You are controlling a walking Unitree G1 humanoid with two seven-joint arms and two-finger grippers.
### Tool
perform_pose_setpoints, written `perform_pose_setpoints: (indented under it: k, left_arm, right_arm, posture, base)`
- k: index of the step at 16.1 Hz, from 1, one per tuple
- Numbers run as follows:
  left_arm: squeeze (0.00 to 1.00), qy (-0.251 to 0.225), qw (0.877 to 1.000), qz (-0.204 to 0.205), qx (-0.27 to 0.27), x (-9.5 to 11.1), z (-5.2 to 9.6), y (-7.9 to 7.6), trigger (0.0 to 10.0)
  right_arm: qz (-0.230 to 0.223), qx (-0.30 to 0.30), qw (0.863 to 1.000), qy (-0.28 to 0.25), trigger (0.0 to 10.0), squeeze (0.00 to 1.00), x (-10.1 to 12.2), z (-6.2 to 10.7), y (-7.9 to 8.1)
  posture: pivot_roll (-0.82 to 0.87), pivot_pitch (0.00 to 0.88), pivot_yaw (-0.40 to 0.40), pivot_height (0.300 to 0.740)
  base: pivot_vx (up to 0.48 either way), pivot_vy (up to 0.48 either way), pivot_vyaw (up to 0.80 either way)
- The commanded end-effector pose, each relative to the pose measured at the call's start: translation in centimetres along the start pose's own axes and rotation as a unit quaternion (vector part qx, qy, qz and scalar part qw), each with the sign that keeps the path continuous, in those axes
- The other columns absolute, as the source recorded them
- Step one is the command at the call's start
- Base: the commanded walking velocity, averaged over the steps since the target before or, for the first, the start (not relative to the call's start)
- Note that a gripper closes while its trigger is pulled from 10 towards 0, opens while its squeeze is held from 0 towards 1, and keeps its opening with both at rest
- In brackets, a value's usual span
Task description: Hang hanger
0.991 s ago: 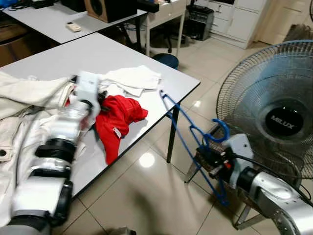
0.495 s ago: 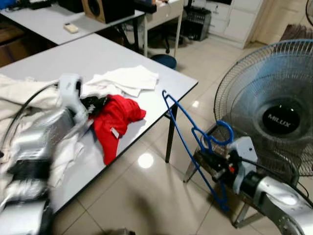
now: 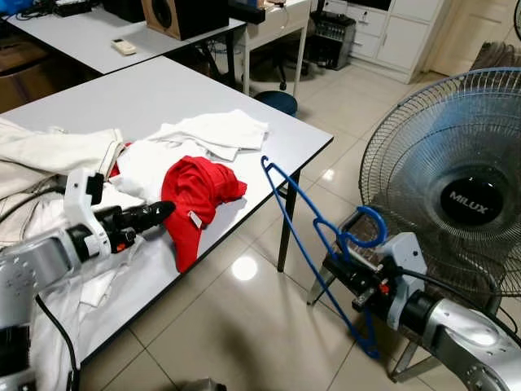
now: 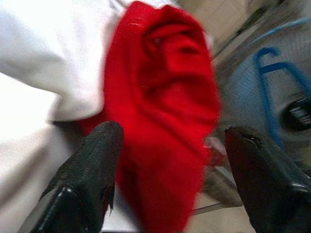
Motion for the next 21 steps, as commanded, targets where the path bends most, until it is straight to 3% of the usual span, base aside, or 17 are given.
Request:
perform_pose_setpoints:
  k: [1,3,4,6,7,9,10,11,12,16,17,20,21]
  left_arm:
    - [1.0,-0.001,1.0,0.006,-0.007,0.1,0.3,-0.5,10.0]
    - [0.24,0.02,1.0,0.015,-0.005,-1.5,-0.4,-0.8,10.0]
    - [0.0,0.021,1.0,0.019,-0.007,-1.7,-0.7,-0.9,10.0]
    - [0.0,0.054,0.998,-0.006,0.023,-3.2,-1.7,-0.7,10.0]
    - [0.0,0.053,0.996,-0.023,0.063,-3.4,-2.4,-0.1,10.0]
    - [0.0,0.03,0.999,-0.012,0.031,-2.8,-2.8,-1.1,10.0]
    - [0.0,0.007,1.0,0.01,0.007,-2.3,-3.1,-1.8,7.6]
    - [0.0,-0.009,1.0,0.027,-0.001,-2.0,-3.4,-2.0,4.2]
    - [0.0,-0.015,0.999,0.033,-0.001,-2.0,-3.9,-2.1,0.0]
    - [0.0,0.015,1.0,0.012,0.015,-3.4,-4.3,-1.8,0.0]
    - [0.0,0.05,0.996,-0.035,0.058,-4.3,-4.1,-0.8,0.0]
    - [0.0,0.06,0.988,-0.093,0.11,-4.1,-3.7,0.3,0.0]
    - [0.0,0.029,0.991,-0.088,0.098,-2.8,-3.4,0.0,10.0]
  right_arm:
    - [0.002,0.004,1.0,0.002,10.0,0.0,0.2,0.1,0.0]
    - [-0.001,0.009,1.0,0.0,10.0,0.0,0.2,-0.1,0.3]
    - [-0.001,0.01,1.0,0.0,10.0,0.0,0.2,-0.2,0.4]
    - [-0.002,0.012,1.0,0.0,10.0,0.0,0.2,-0.2,0.5]
    - [-0.002,0.012,1.0,-0.001,10.0,0.0,0.2,-0.1,0.6]
    - [-0.003,0.01,1.0,-0.002,10.0,0.0,0.3,-0.1,0.6]
    - [-0.005,0.01,1.0,-0.001,10.0,0.0,0.2,-0.1,0.7]
    - [-0.005,0.01,1.0,-0.001,10.0,0.0,0.2,-0.1,0.8]
    - [-0.006,0.011,1.0,0.0,10.0,0.0,0.1,-0.1,0.8]
    - [-0.007,0.01,1.0,0.003,10.0,0.0,0.1,0.0,0.8]
    - [-0.005,0.009,1.0,0.004,10.0,0.0,0.0,0.0,0.8]
    - [-0.005,0.009,1.0,0.005,10.0,0.0,0.0,0.0,0.8]
    - [-0.005,0.01,1.0,0.005,10.0,0.0,0.0,-0.1,0.7]
  posture:
    - [-0.16,0.008,0.012,0.74]
    - [-0.15,0.012,0.01,0.74]
    - [-0.15,0.012,0.01,0.74]
    - [-0.15,0.012,0.016,0.74]
    - [-0.16,0.011,0.02,0.74]
    - [-0.16,0.011,0.023,0.74]
    - [-0.16,0.011,0.024,0.74]
    - [-0.16,0.014,0.026,0.74]
    - [-0.16,0.014,0.028,0.74]
    - [-0.17,0.016,0.031,0.74]
    - [-0.16,0.014,0.031,0.74]
    - [-0.16,0.012,0.03,0.74]
    - [-0.16,0.007,0.027,0.74]
  base:
    - [0.0,0.0,0.0]
    - [0.0,0.0,0.0]
    - [0.0,0.0,0.0]
    - [0.0,0.0,0.0]
    - [0.0,0.0,0.0]
    - [0.0,0.0,0.0]
    - [0.0,0.0,0.0]
    - [0.0,0.0,0.0]
    - [0.0,0.0,0.0]
    - [0.0,0.0,0.0]
    - [0.0,0.0,0.0]
    - [0.0,0.0,0.0]
    - [0.0,0.0,0.0]
Point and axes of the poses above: a point about 5 cm out from each wrist's last joint towards the gripper, its own z axis pointing back from the gripper into the wrist, its own x axis along the axis of the wrist's last joint, y = z × x, the point moved 2 cm from there along -z, pointing out of the wrist towards the gripper, and after that the axes turned 6 degrees about z, right-handed, at the moved point
